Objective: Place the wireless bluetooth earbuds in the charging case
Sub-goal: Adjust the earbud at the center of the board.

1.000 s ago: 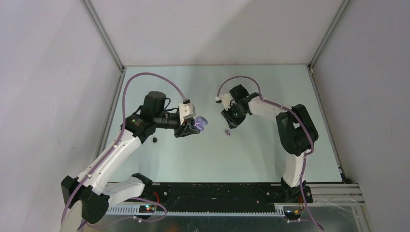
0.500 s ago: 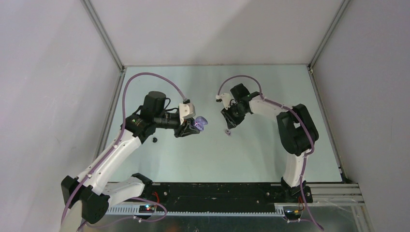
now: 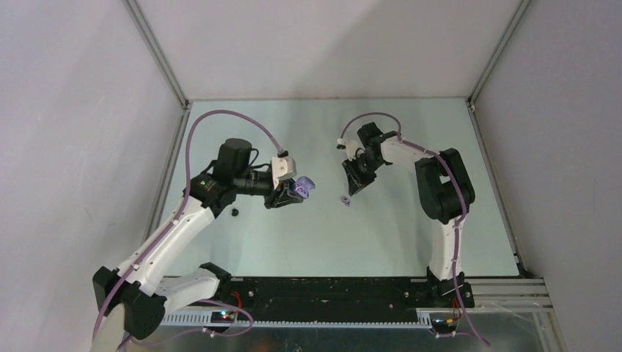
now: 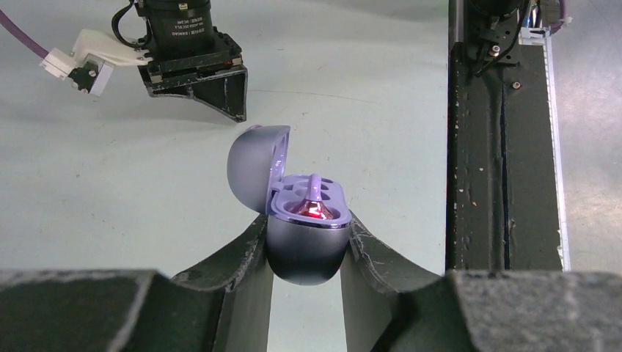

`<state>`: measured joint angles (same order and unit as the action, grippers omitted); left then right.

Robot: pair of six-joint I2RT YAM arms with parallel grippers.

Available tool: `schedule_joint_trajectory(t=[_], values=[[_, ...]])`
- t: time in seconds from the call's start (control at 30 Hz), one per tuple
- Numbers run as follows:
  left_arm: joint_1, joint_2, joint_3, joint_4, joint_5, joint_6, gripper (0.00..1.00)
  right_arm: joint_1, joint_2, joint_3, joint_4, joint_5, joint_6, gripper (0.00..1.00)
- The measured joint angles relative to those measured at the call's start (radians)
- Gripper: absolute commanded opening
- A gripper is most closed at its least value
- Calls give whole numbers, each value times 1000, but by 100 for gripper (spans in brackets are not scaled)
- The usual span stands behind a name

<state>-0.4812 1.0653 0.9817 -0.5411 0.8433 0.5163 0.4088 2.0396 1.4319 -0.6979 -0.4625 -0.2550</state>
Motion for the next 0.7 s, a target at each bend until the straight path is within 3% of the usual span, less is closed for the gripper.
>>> schedule_joint_trajectory(t=[0.4, 0.7], values=[[0, 0, 0, 0, 0, 0, 0, 19, 35, 34, -72, -72, 3, 29], [0, 0, 0, 0, 0, 0, 0, 101, 49, 65, -96, -120, -12, 30]])
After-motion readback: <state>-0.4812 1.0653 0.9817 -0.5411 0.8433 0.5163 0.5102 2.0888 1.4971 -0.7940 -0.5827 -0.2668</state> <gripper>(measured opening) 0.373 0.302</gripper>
